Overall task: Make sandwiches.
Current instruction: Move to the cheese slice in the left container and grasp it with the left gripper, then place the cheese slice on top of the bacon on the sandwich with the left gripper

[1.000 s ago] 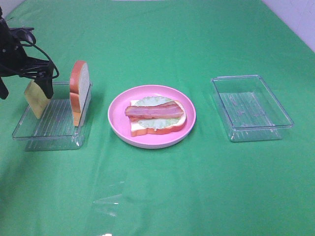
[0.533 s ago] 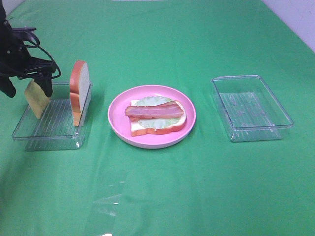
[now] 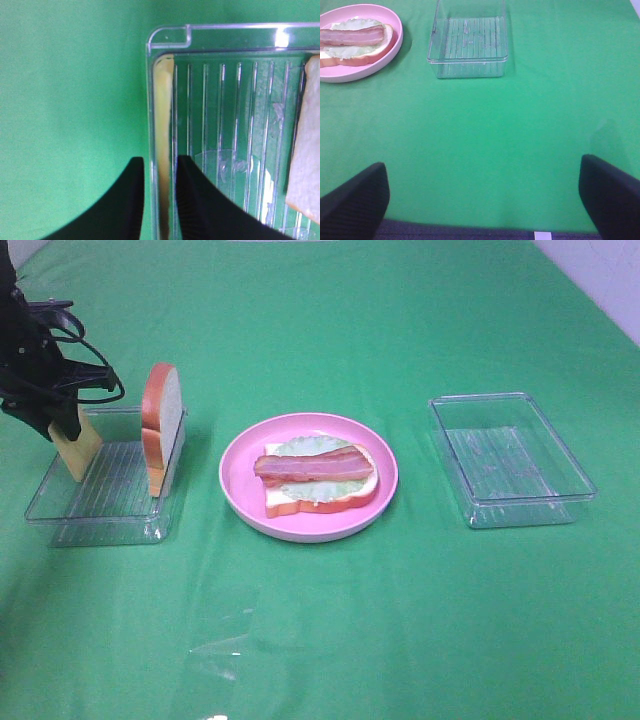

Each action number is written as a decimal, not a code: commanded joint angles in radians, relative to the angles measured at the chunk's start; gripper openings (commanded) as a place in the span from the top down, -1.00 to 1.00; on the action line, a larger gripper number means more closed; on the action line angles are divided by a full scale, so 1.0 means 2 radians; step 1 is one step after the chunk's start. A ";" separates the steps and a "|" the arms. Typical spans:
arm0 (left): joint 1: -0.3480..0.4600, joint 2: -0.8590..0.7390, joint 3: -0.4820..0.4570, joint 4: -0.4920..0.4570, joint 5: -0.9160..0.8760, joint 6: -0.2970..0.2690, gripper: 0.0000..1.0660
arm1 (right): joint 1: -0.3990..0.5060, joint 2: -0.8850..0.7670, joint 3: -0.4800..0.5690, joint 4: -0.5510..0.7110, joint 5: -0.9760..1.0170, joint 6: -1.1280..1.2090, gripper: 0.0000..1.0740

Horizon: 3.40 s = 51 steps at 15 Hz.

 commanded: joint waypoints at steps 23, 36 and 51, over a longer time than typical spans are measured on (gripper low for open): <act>-0.047 -0.133 -0.091 -0.048 0.002 -0.010 1.00 | -0.004 -0.016 0.000 0.000 -0.002 -0.003 -0.83; -0.169 -0.115 -0.091 -0.160 -0.107 -0.014 1.00 | -0.004 -0.016 0.000 0.000 -0.002 -0.003 -0.83; -0.250 0.011 -0.091 -0.325 -0.092 0.063 1.00 | -0.004 -0.016 0.000 0.000 -0.002 -0.003 -0.83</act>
